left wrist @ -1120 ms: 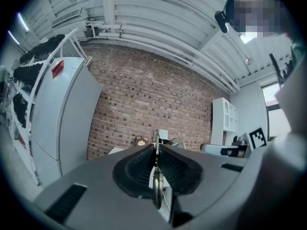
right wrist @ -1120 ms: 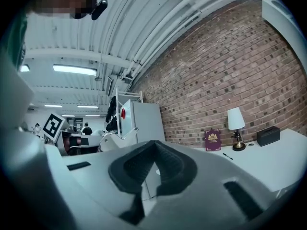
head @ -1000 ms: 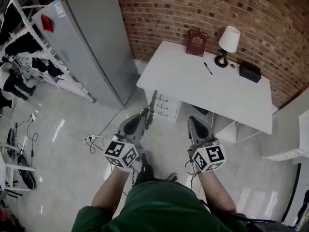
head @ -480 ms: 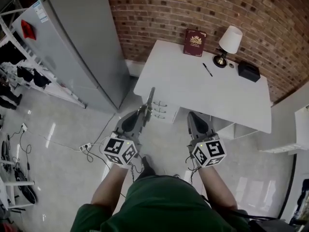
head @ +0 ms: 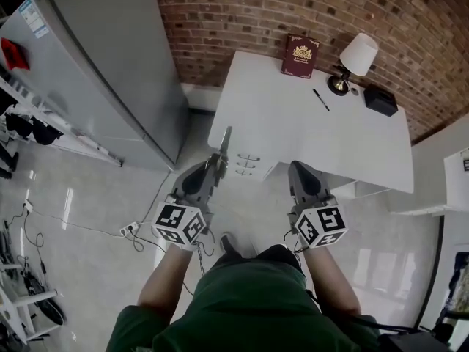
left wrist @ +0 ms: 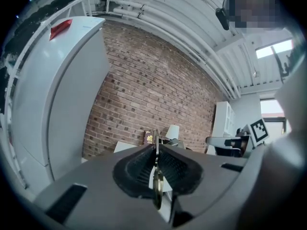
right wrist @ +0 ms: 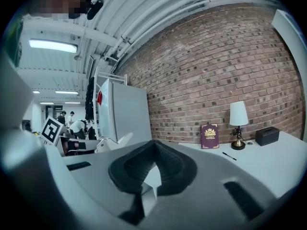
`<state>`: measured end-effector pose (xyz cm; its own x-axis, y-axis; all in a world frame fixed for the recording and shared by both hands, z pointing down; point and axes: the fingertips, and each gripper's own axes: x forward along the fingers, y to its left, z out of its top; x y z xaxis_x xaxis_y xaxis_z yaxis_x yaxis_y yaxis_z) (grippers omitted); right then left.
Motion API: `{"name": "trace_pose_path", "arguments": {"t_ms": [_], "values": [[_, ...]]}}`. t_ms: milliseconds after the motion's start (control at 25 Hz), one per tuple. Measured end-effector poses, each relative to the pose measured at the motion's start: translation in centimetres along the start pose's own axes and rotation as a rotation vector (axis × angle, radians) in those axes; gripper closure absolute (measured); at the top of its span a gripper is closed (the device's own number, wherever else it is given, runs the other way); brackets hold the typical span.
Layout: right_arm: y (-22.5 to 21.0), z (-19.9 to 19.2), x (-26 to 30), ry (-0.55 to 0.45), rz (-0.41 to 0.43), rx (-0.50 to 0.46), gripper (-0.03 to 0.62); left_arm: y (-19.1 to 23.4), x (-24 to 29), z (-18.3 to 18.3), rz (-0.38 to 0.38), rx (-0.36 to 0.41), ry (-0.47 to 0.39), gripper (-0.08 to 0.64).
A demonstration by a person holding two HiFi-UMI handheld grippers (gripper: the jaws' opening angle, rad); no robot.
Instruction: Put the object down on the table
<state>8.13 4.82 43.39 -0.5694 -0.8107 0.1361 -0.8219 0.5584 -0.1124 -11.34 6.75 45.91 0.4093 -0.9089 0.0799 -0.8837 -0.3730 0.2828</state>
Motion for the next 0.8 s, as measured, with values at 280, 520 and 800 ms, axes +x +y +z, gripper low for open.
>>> {"name": "trace_pose_path", "arguments": {"t_ms": [280,520,800], "values": [[0.1,-1.3,3.4,0.057,0.002,-0.024,0.59,2.9,2.5,-1.2,0.001,-0.045,0.025,0.537],[-1.6,-2.9,7.6,0.069,0.054,0.033,0.59,3.9,4.7,-1.7,0.035,-0.033,0.049,0.537],[-2.9,-0.8,14.9,0.036,0.165,0.053,0.589,6.2,8.6,0.4,0.1,0.015,0.063,0.537]]}}
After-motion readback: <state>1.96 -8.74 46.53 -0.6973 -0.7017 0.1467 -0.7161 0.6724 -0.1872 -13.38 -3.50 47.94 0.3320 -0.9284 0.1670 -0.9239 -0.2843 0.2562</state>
